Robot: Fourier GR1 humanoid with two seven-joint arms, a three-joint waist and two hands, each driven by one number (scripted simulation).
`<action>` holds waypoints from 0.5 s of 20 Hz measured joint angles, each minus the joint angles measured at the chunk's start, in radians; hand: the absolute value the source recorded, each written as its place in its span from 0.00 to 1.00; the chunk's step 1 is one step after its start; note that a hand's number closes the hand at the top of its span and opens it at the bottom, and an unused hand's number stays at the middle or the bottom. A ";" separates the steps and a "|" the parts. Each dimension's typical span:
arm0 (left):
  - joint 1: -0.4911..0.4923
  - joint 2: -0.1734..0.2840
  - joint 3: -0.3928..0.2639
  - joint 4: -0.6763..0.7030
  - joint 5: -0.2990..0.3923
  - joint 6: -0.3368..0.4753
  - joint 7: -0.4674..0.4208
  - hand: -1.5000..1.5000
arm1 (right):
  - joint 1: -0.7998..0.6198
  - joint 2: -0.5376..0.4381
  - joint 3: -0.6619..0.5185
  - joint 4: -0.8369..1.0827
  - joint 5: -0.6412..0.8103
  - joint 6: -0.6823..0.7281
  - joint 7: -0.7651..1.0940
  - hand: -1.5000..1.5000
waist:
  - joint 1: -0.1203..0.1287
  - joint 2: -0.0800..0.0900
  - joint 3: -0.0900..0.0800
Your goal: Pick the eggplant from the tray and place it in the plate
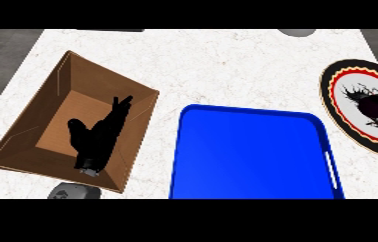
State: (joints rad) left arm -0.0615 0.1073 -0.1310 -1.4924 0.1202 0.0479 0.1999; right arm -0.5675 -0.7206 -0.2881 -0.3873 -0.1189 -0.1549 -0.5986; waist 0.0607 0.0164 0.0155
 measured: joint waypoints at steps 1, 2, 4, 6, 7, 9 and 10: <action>0.001 -0.001 -0.003 0.000 -0.005 0.001 -0.002 0.50 | -0.008 -0.007 -0.018 0.021 -0.014 0.016 -0.007 0.00 | 0.000 0.000 0.000; 0.002 -0.004 -0.005 0.001 -0.011 0.007 -0.001 0.50 | -0.016 -0.015 -0.033 0.041 -0.027 0.036 -0.011 0.00 | -0.002 0.000 0.001; 0.008 -0.004 -0.002 -0.004 -0.013 0.011 0.000 0.50 | -0.021 -0.037 -0.057 0.076 -0.048 0.094 -0.016 0.00 | -0.007 -0.002 0.000; 0.012 -0.003 0.005 -0.004 -0.008 0.011 0.003 0.50 | -0.004 -0.061 -0.075 0.104 -0.065 0.175 -0.036 0.00 | -0.014 -0.004 0.000; 0.011 -0.003 0.007 -0.004 -0.007 0.011 0.008 0.50 | 0.002 -0.076 -0.081 0.118 -0.072 0.220 -0.037 0.00 | -0.017 -0.004 0.000; 0.015 -0.006 0.006 -0.005 -0.012 0.016 0.011 0.50 | 0.025 -0.089 -0.090 0.138 -0.081 0.301 -0.067 0.00 | -0.022 -0.006 0.000; 0.020 -0.004 0.008 -0.008 -0.010 0.015 0.009 0.50 | 0.041 -0.103 -0.094 0.147 -0.085 0.348 -0.081 0.00 | -0.025 -0.007 -0.001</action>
State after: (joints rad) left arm -0.0418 0.1030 -0.1227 -1.5009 0.1104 0.0632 0.2093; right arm -0.5269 -0.8234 -0.3820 -0.2405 -0.2040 0.1928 -0.6801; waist 0.0357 0.0095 0.0149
